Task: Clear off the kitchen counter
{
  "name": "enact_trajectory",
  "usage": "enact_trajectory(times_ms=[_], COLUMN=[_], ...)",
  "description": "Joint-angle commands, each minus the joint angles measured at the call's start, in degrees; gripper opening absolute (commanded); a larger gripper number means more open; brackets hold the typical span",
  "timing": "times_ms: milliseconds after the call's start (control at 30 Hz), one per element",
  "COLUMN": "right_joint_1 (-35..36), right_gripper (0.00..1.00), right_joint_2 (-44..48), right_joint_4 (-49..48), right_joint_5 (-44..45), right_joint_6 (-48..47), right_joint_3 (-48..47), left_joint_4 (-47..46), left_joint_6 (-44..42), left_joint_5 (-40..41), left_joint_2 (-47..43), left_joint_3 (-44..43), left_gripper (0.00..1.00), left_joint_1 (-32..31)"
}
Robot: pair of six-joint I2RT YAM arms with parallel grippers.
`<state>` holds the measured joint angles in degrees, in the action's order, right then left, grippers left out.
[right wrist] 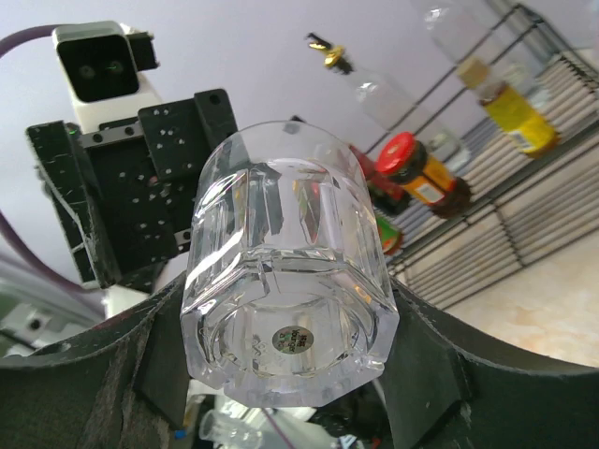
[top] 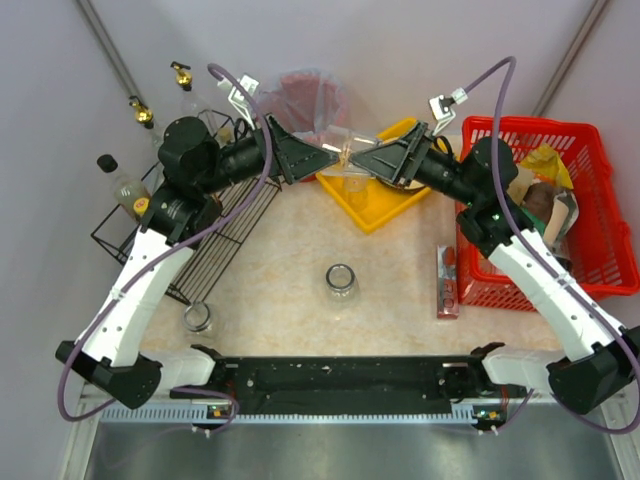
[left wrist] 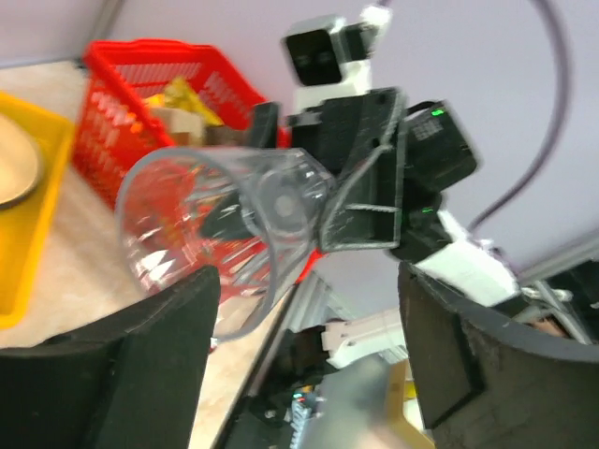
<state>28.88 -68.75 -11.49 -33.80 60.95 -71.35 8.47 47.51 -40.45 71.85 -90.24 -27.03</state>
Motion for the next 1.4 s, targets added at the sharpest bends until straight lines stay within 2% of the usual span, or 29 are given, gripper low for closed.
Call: enact_trajectory(times_ms=[0, 33, 133, 267, 400, 633, 833, 967, 1367], right_joint_1=[0.38, 0.38, 0.38, 0.38, 0.56, 0.38, 0.21, -0.67, -2.34], right_gripper=[0.22, 0.22, 0.21, 0.18, 0.15, 0.14, 0.11, 0.10, 0.10], right_joint_2=[-0.50, -1.03, -3.84, -9.02, -16.31, -28.53, -37.06, -39.52, -46.73], right_joint_4=[14.01, 16.99, 25.96, 33.70, 40.30, 41.98, 42.07, 42.16, 45.58], right_joint_5=[7.86, 9.35, 15.77, 25.51, 35.80, 48.12, 50.32, 49.36, 48.04], right_joint_6=[-12.76, -14.87, -22.34, -32.44, -41.59, -51.27, -54.36, -53.74, -52.43], right_joint_3=[-6.86, -7.65, -10.03, -13.01, -17.50, -22.16, -26.91, -27.79, -31.74], left_joint_4=[10.39, 13.65, 20.08, 22.73, 24.57, 25.89, 26.16, 25.63, 25.28], left_joint_6=[-10.21, -13.29, -20.67, -26.05, -28.69, -30.36, -30.90, -30.98, -31.77], left_joint_5=[12.27, 17.98, 34.69, 44.39, 45.89, 47.57, 48.44, 50.46, 48.80], left_joint_2=[-3.12, -3.91, -6.54, -9.71, -10.68, -10.42, -9.10, -9.36, -7.17], left_joint_3=[-0.12, 0.58, 4.09, 9.19, 11.22, 12.28, 12.10, 12.28, 11.66], left_gripper=[0.89, 0.94, 0.97, 0.98, 0.98, 0.98, 0.98, 0.98, 0.98], left_joint_1=[0.83, 0.83, 0.92, 0.92, 0.92, 0.92, 1.10, 1.10, 1.71])
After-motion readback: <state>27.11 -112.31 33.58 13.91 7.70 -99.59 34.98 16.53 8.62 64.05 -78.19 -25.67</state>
